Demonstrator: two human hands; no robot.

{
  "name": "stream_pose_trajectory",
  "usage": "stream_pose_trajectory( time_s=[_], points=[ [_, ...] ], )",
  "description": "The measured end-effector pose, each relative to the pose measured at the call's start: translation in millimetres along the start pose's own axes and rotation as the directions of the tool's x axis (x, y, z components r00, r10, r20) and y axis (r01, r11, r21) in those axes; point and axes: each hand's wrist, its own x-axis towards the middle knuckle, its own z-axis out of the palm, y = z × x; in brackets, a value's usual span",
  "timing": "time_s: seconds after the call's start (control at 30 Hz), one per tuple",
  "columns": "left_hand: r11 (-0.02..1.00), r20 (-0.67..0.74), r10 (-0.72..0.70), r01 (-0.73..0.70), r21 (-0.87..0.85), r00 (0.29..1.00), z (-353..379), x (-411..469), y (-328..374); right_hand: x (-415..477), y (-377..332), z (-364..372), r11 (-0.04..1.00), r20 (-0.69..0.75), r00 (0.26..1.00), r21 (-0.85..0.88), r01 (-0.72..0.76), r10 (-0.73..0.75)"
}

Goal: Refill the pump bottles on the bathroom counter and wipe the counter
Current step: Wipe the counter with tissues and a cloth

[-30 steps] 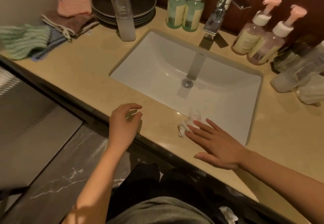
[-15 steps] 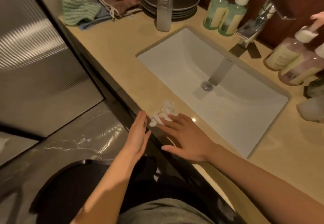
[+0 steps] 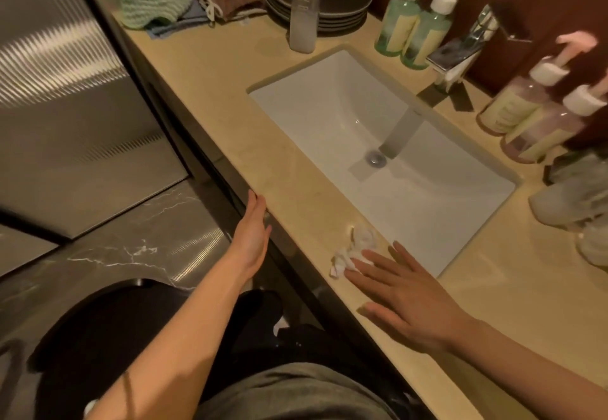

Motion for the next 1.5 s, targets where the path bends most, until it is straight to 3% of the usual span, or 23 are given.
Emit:
stream_pose_trajectory(
  time_s=[0.17, 0.33, 0.6, 0.87, 1.1, 1.5],
  points=[
    [1.000, -0.025, 0.001, -0.002, -0.026, 1.000, 1.0, -3.1, 1.5, 83.9, -18.3, -13.4, 0.998, -0.157, 0.987, 0.058, -0.031, 0.040],
    [0.996, -0.083, -0.006, -0.002, -0.088, 0.997, 1.5, -3.5, 5.0, 123.1, -42.7, -19.2, 0.969, -0.241, 0.958, 0.227, -0.098, 0.154],
    [0.980, -0.188, -0.015, -0.023, -0.197, 0.982, 1.2, -1.6, 2.7, 48.6, -51.2, 8.0, 0.960, -0.254, 0.953, 0.266, -0.093, 0.163],
    [0.975, -0.303, -0.073, 0.005, -0.220, 0.950, -13.1, 14.9, 12.3, 8.9, -36.7, 18.6, 0.988, -0.210, 0.972, 0.130, -0.084, 0.110],
    [0.972, -0.337, -0.120, 0.041, -0.232, 0.934, -35.8, 56.9, 42.6, 95.4, -35.8, -12.1, 0.993, -0.159, 0.984, 0.104, -0.060, 0.076],
    [0.982, -0.350, -0.132, 0.073, -0.177, 0.927, -84.9, 136.7, 126.0, 280.0, -53.4, -75.0, 0.994, -0.190, 0.981, 0.103, -0.021, 0.040]
  ],
)
